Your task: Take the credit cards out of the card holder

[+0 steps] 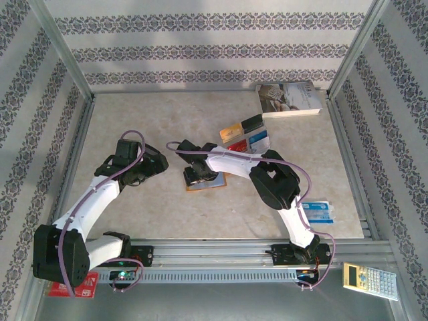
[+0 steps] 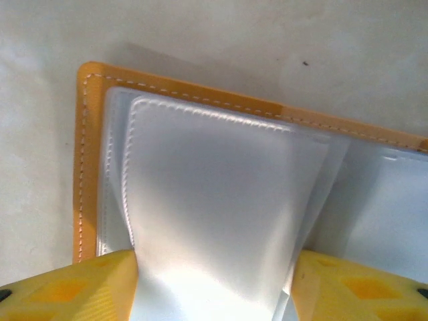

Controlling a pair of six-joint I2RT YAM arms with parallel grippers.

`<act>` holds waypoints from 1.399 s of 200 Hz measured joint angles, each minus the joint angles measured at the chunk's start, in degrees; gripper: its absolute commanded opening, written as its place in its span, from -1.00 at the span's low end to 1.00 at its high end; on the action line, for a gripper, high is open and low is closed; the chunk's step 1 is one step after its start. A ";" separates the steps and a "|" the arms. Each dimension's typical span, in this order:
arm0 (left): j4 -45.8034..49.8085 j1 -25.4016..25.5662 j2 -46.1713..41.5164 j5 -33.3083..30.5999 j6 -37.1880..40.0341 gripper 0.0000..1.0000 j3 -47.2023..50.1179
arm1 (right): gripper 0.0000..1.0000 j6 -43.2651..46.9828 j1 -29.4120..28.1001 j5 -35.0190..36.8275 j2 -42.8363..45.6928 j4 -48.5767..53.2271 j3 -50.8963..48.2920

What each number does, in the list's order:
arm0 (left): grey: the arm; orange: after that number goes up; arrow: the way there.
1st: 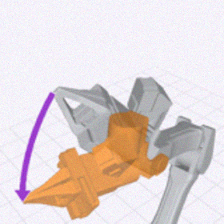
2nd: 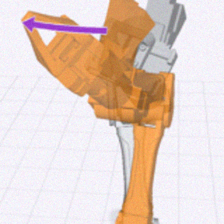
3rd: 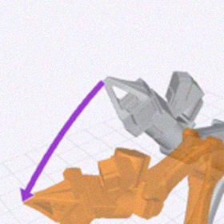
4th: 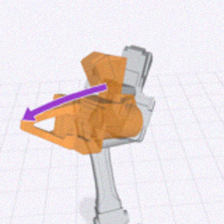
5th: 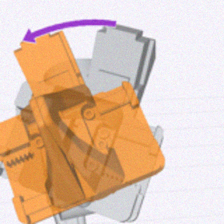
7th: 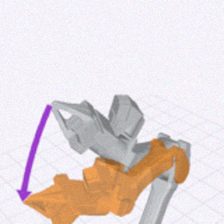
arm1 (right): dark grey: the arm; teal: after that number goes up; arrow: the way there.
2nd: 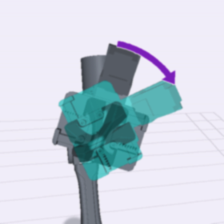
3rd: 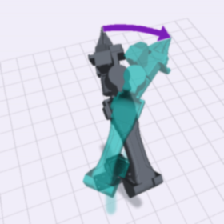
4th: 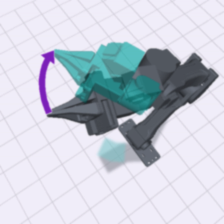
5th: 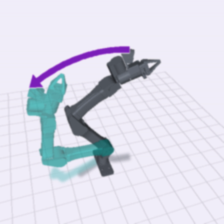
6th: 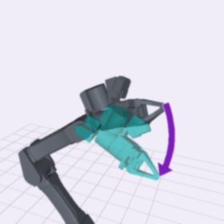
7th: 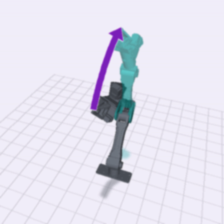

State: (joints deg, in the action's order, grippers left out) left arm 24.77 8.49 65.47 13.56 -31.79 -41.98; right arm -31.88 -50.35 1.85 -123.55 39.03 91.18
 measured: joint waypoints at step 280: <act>-20.57 12.48 27.04 16.41 -13.92 -0.60 -0.87 | -0.58 -2.75 4.79 -5.84 5.09 -9.16 -9.84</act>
State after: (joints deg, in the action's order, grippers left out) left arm 4.21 20.97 92.51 29.98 -45.71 -42.85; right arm -34.63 -45.56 -3.99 -118.45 29.87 81.34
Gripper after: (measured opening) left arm 0.199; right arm 0.212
